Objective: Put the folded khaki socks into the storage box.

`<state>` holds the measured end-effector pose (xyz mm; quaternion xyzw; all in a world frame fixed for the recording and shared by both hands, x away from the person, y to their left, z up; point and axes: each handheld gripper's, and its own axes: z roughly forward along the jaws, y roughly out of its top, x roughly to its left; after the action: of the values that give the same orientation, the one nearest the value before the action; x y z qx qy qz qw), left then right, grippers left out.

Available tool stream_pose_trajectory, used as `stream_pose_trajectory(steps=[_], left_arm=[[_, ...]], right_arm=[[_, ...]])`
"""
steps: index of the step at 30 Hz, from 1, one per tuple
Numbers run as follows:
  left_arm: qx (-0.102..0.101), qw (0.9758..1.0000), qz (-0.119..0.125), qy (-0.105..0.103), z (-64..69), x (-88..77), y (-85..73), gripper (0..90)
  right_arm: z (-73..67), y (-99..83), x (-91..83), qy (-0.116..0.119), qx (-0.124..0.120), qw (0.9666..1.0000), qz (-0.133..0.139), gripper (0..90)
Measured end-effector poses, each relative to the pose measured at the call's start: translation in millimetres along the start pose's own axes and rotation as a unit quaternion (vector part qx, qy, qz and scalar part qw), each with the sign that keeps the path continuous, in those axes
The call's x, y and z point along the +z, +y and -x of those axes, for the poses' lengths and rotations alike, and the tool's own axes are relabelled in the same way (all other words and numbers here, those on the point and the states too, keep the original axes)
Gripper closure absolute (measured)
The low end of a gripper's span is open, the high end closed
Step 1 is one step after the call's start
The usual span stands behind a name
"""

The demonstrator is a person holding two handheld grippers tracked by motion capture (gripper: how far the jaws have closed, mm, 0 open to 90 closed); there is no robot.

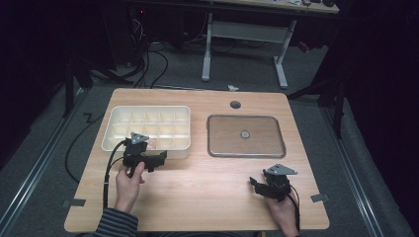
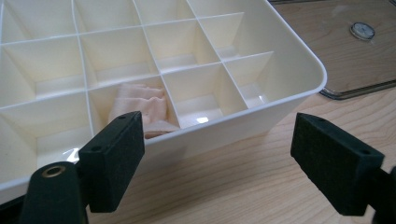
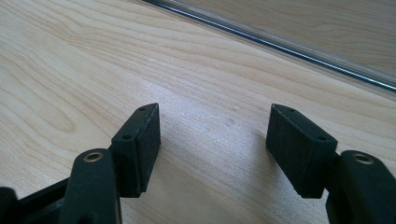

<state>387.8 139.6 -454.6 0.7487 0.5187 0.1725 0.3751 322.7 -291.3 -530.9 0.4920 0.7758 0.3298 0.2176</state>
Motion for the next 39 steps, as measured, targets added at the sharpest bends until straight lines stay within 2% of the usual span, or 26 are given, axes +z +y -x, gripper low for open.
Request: stream_pose_trajectory(steps=[8,14,39], left_arm=[[0.014,0.9998,-0.004,-0.009,13.3,0.8,-2.7,17.9],[0.022,0.9995,-0.004,-0.024,24.5,1.7,-4.1,17.9],[0.059,0.9974,-0.025,-0.034,55.0,17.6,-13.3,17.9]], right_arm=[[0.1,0.0,0.0,0.000,-0.001,1.0000,0.000,35.3],[0.0,0.0,0.0,0.000,-0.001,1.0000,0.000,35.3],[0.0,0.0,-0.1,0.000,-0.001,1.0000,0.000,35.3]])
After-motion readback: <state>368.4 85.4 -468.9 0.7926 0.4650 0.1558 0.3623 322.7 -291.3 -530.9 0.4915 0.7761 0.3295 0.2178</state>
